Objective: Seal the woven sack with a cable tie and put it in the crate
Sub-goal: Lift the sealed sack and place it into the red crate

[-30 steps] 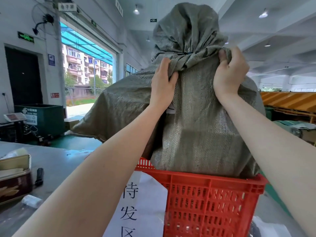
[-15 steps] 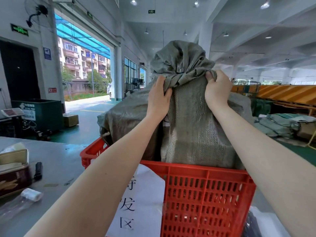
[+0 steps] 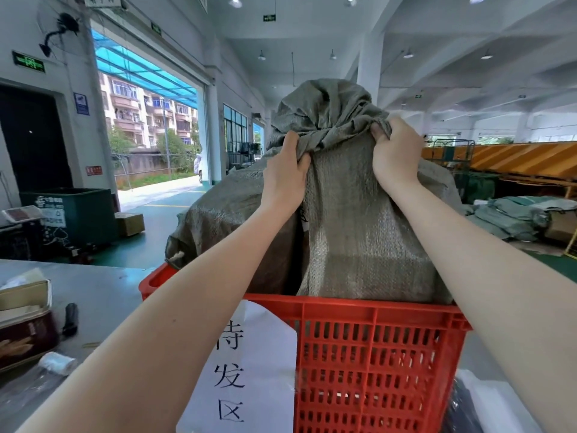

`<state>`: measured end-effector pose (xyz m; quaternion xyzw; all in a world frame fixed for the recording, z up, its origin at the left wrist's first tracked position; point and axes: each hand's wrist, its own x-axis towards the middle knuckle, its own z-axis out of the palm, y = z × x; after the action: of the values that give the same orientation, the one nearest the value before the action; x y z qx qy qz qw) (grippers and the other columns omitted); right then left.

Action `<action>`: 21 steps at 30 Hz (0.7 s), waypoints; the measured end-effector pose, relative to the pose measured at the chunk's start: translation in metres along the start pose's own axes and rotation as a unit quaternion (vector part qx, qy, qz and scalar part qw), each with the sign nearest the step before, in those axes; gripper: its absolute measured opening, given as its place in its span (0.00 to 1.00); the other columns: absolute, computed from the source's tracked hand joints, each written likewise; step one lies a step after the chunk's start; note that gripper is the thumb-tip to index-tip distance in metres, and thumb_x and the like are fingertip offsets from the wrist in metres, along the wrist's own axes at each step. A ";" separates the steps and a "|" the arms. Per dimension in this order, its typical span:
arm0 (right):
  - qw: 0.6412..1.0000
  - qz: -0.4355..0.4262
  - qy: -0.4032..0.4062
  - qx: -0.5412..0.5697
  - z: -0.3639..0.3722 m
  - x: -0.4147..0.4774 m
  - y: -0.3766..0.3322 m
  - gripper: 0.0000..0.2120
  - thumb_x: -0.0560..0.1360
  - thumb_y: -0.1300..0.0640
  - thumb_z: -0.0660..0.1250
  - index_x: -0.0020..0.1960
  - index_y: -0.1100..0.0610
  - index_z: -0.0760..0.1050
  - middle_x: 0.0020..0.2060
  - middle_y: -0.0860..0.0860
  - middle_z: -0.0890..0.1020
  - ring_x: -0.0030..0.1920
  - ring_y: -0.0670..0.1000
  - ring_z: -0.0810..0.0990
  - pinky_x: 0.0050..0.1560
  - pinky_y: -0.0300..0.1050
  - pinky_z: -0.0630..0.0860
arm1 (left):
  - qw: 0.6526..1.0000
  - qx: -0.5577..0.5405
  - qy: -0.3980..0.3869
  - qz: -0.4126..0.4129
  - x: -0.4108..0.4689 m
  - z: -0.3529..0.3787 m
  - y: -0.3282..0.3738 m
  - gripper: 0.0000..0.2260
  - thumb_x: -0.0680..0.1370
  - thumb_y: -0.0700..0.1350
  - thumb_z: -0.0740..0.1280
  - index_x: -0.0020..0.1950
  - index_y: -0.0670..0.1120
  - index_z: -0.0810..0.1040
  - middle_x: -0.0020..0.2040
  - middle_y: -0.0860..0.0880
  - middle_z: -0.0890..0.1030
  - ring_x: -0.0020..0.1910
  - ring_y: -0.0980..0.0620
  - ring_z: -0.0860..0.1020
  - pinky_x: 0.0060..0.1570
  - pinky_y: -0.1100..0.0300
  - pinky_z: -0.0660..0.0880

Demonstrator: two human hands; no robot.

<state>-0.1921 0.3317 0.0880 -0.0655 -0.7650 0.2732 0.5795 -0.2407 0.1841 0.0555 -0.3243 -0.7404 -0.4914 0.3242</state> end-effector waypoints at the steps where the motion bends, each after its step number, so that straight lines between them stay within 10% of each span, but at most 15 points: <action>1: 1.000 -0.002 -0.001 -0.016 0.000 0.001 -0.001 0.11 0.80 0.56 0.57 0.40 0.59 0.66 0.31 0.51 0.69 0.40 0.51 0.68 0.37 0.42 0.54 | 1.000 0.002 0.000 -0.001 0.002 -0.001 -0.001 0.06 0.80 0.39 0.56 0.57 0.44 0.67 0.29 0.51 0.66 0.26 0.54 0.63 0.29 0.61 0.59; 7: 0.997 0.007 0.007 -0.073 0.003 0.017 -0.018 0.22 0.80 0.53 0.56 0.30 0.51 0.53 0.28 0.46 0.63 0.39 0.53 0.67 0.40 0.44 0.59 | 0.998 0.032 0.050 0.029 0.020 -0.008 0.005 0.12 0.81 0.40 0.55 0.63 0.40 0.67 0.29 0.52 0.66 0.26 0.56 0.64 0.24 0.69 0.64; 13: 0.981 0.020 -0.053 -0.185 0.014 0.007 -0.017 0.09 0.81 0.57 0.55 0.51 0.59 0.72 0.54 0.60 0.78 0.57 0.61 0.75 0.59 0.55 0.69 | 0.998 0.058 0.005 -0.006 0.019 0.001 -0.005 0.10 0.81 0.40 0.55 0.62 0.42 0.67 0.33 0.50 0.71 0.28 0.55 0.68 0.30 0.59 0.65; 21: 0.976 0.035 -0.139 -0.163 0.009 -0.022 0.013 0.12 0.80 0.55 0.54 0.52 0.62 0.71 0.50 0.61 0.79 0.53 0.63 0.76 0.45 0.50 0.67 | 0.991 0.055 -0.119 -0.011 -0.003 0.007 -0.016 0.06 0.80 0.42 0.56 0.56 0.42 0.65 0.43 0.44 0.75 0.41 0.44 0.75 0.40 0.56 0.68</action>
<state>-0.1960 0.3304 0.0610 -0.1471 -0.8697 0.1717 0.4387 -0.2529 0.1850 0.0433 -0.3545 -0.8029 -0.4115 0.2456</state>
